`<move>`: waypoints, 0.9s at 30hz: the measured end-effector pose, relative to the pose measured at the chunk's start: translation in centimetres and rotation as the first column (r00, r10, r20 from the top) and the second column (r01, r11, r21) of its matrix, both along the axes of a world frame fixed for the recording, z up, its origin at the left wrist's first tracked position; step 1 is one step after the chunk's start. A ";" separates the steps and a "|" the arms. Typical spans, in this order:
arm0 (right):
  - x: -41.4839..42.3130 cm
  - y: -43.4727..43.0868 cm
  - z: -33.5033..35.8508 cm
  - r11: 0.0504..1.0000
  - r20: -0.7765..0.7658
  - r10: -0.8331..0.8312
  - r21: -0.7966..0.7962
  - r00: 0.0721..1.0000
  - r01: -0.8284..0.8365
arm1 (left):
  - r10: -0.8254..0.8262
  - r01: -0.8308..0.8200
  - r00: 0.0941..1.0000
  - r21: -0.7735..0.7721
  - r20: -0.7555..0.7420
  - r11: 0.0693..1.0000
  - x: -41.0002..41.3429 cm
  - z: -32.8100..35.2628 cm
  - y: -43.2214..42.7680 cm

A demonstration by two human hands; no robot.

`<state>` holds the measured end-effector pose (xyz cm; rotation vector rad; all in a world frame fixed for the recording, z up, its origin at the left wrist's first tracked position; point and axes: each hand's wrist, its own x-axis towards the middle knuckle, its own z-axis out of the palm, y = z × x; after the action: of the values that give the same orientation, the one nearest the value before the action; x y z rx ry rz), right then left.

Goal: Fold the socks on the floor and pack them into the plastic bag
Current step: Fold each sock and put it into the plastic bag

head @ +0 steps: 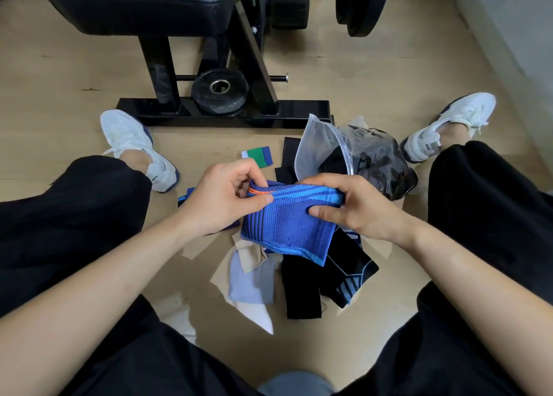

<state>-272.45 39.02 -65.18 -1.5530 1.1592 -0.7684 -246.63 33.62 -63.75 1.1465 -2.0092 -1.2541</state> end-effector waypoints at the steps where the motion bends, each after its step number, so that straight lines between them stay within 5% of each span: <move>1: 0.0 0.0 0.1 1.000 0.030 -0.008 0.004 1.000 0.008 | 0.009 -0.007 0.999 0.035 -0.051 0.999 -0.1 0.1 0.0; 5: 0.0 0.1 0.7 0.995 0.251 -0.099 0.052 0.963 0.089 | 0.081 -0.037 0.988 0.305 -0.132 0.952 -0.2 0.5 0.0; 9: -0.3 -0.4 0.7 0.975 0.490 -0.214 0.165 0.845 0.152 | 0.049 -0.047 0.999 0.400 0.007 0.915 -0.5 0.0 0.5; 13: -0.6 -0.5 0.3 0.950 0.382 -0.312 0.093 0.870 0.300 | 0.142 -0.117 0.990 0.428 -0.027 0.896 -0.8 -0.6 0.6; 18: -1.1 -0.5 0.4 0.971 0.114 -0.238 0.011 0.965 0.238 | 0.321 -0.201 0.938 0.552 -0.129 0.809 -1.1 -0.5 0.6; 24: -0.2 -0.5 0.2 0.897 0.291 -0.424 0.265 0.858 0.353 | 0.515 -0.219 0.809 0.668 -0.282 0.711 -1.3 0.2 0.3; 27: 0.6 -0.4 0.3 0.835 0.324 -0.531 0.360 0.783 0.417 | 0.485 -0.139 0.777 0.642 -0.402 0.754 -1.3 0.6 0.6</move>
<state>-271.90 38.58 -64.93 -0.8048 1.2841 -1.1585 -247.97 34.24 -63.18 1.1468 -0.9497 -1.8108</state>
